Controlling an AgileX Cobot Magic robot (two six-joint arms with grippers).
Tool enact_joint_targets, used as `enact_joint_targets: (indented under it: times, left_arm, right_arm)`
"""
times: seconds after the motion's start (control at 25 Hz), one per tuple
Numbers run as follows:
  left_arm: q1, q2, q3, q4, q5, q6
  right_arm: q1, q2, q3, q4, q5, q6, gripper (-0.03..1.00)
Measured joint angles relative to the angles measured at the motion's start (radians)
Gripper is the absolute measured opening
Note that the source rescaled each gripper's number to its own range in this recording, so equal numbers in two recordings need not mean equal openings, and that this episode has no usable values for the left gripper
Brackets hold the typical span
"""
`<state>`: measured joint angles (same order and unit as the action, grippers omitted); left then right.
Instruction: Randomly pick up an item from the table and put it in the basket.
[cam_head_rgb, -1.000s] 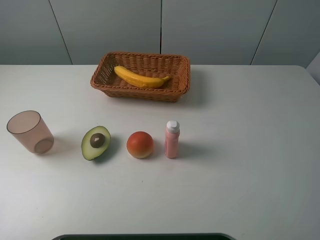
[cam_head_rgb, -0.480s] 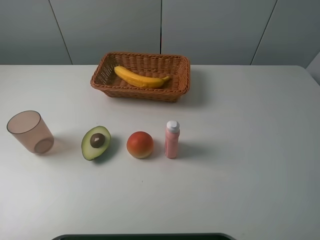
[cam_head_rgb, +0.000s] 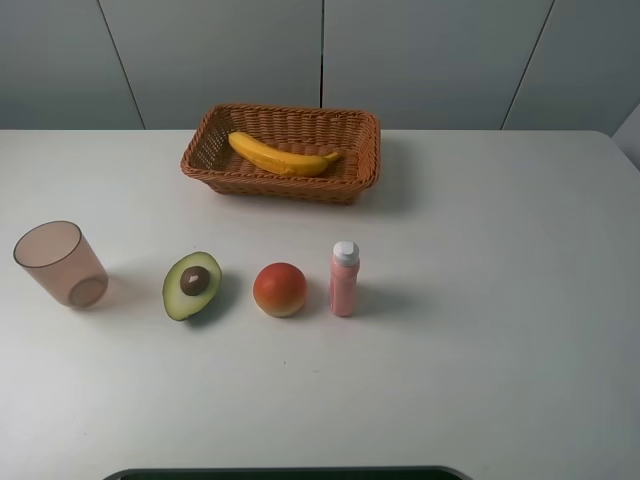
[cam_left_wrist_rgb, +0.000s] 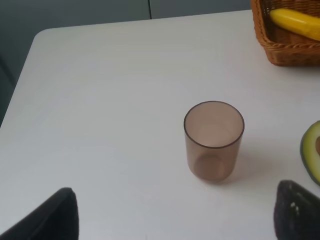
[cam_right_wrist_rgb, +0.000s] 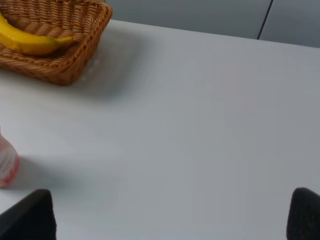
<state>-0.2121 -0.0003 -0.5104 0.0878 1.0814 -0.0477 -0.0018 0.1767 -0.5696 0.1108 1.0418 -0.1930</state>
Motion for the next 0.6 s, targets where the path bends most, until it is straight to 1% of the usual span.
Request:
enact_joint_targets:
  times: [0.12, 0.24, 0.6]
  left_arm:
    - [0.0, 0.0, 0.0, 0.0, 0.0, 0.0]
    - [0.0, 0.0, 0.0, 0.0, 0.0, 0.0]
    - [0.0, 0.0, 0.0, 0.002, 0.0, 0.0]
  right_arm:
    - [0.0, -0.101, 0.021, -0.049, 0.047, 0.058, 1.0]
    - [0.0, -0.171, 0.05, -0.076, 0.061, 0.095, 1.0]
    - [0.0, -0.177, 0.057, -0.1, 0.055, 0.157, 1.0]
